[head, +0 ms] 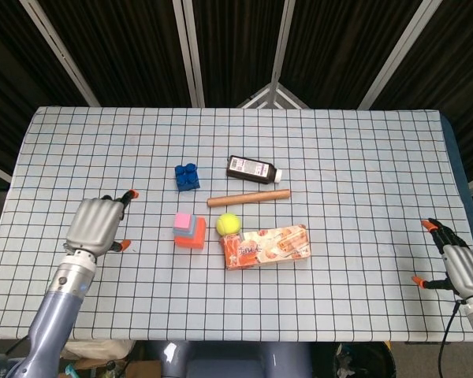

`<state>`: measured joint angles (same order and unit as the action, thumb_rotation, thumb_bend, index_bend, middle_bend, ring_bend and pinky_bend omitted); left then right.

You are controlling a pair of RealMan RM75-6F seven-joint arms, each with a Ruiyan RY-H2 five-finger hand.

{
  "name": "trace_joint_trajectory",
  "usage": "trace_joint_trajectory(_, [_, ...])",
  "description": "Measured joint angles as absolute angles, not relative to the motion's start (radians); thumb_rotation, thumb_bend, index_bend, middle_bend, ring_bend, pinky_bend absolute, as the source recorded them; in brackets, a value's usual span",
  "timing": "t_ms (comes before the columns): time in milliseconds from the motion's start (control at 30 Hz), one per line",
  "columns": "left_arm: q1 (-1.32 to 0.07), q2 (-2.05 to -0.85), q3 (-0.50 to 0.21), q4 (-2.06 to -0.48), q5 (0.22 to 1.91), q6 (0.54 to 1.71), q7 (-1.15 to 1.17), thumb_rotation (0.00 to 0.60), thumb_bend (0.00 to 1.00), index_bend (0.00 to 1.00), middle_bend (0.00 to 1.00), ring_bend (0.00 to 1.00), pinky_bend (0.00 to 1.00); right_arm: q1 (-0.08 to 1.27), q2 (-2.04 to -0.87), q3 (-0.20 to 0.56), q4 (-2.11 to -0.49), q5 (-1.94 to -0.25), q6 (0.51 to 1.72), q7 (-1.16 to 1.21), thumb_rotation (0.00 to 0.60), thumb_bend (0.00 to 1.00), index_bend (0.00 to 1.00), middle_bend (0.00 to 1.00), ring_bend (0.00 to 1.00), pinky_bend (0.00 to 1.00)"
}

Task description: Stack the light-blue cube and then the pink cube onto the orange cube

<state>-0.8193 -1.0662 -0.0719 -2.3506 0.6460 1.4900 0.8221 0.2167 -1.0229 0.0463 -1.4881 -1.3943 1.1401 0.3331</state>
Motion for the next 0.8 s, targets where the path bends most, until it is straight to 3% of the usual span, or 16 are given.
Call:
trace_joint_trajectory(133, [-0.671,-0.998,0.068,-2.295,0.874,1.428,0.645,0.6,0.21,0.1,0.19,0.15,0.23,0.21,-1.024,0.049,-1.501,-1.393,1.165,0.305,0.6,0.13,0.0,0.02,0.06,0.16])
trace_joint_trajectory(300, [-0.551,-1.004,0.146,-2.092,1.054,1.392,0.485,0.6,0.21,0.08,0.15,0.12,0.2,0.197,-1.033,0.056,-1.51,-1.393,1.211,0.255,0.6,0.13,0.0,0.01,0.06,0.14])
trace_joint_trajectory(600, [-0.37,-1.169,0.15,-1.715,1.226,1.45,0.271,0.6,0.21,0.1,0.15,0.1,0.16,0.186,-1.055,0.069,-1.517,-1.38,1.243,0.187,0.6,0.13,0.0,0.01,0.06,0.13])
trace_joint_trajectory(800, [-0.327,-1.222,0.122,-1.644,1.303,1.486,0.245,0.6,0.22,0.1,0.14,0.1,0.16,0.183,-1.06,0.074,-1.52,-1.382,1.26,0.177,0.6,0.13,0.0,0.02,0.06,0.13])
